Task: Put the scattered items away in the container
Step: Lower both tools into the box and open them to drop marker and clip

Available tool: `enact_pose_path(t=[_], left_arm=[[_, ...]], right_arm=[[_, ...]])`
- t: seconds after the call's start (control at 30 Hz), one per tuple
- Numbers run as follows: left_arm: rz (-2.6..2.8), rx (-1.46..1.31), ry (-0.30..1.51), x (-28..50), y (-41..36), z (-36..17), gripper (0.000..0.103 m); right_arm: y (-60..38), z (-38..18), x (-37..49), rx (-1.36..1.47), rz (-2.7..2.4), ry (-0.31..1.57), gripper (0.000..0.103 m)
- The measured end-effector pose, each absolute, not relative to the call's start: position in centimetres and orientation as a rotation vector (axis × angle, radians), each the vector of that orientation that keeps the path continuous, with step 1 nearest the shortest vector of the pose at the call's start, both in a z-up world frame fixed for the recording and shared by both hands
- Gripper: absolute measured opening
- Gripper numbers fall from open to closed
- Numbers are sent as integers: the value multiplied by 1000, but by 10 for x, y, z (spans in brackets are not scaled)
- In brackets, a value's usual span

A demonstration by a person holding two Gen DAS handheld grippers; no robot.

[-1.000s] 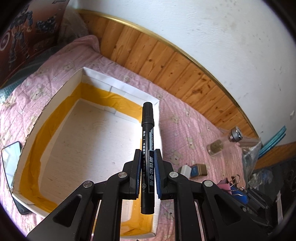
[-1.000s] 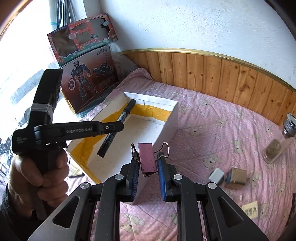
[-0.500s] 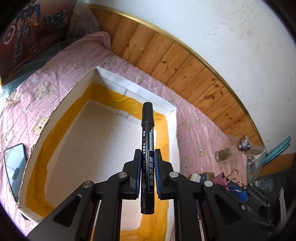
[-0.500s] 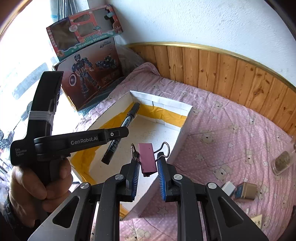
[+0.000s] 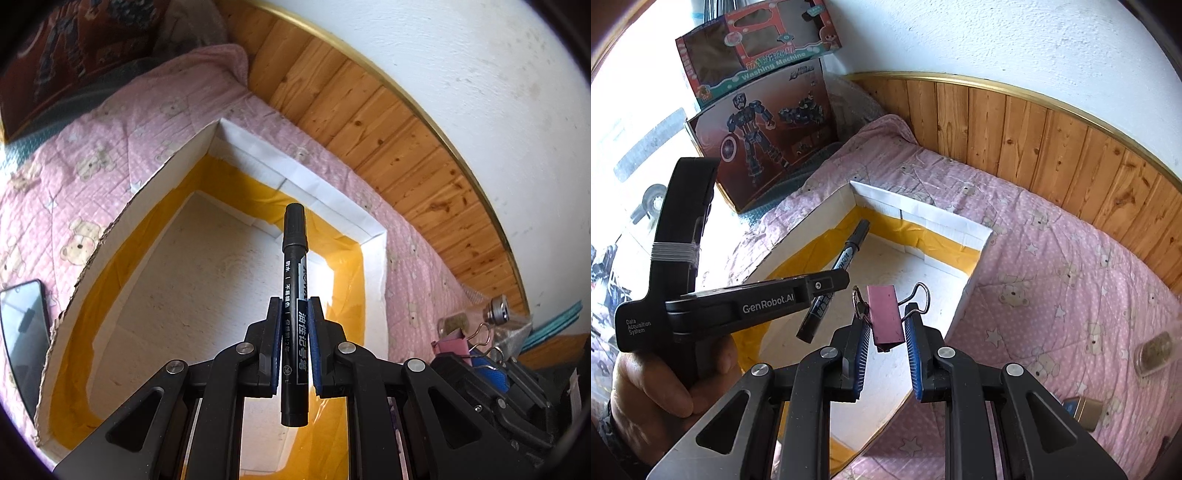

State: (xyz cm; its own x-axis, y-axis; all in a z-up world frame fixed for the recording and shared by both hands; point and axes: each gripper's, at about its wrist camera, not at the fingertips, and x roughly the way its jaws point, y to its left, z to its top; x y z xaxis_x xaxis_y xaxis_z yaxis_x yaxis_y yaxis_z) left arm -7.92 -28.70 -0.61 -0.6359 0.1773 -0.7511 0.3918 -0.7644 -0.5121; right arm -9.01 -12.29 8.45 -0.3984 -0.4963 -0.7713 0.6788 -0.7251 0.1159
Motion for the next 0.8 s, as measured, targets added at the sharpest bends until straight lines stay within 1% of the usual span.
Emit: enact_pose_path(t=[0.3,0.53,0.63,0.8], left_arm=[[-2480,1264,1101,-87,-302,-14,13],[-2438,1270,1118,-92,-310,-21,13],[-2420,1275,1066,-96,-312,-23,13],[-2408,1285,901,-105,-308,-23,13]], right_arm=[[-145,74,-109,1109,-2123,326,20],[-165,54,-114,1128,-2082,393,20],[-175,45,-119,1152,-2051,427,20],[-186,33,-129,1185,-2026,503,20]])
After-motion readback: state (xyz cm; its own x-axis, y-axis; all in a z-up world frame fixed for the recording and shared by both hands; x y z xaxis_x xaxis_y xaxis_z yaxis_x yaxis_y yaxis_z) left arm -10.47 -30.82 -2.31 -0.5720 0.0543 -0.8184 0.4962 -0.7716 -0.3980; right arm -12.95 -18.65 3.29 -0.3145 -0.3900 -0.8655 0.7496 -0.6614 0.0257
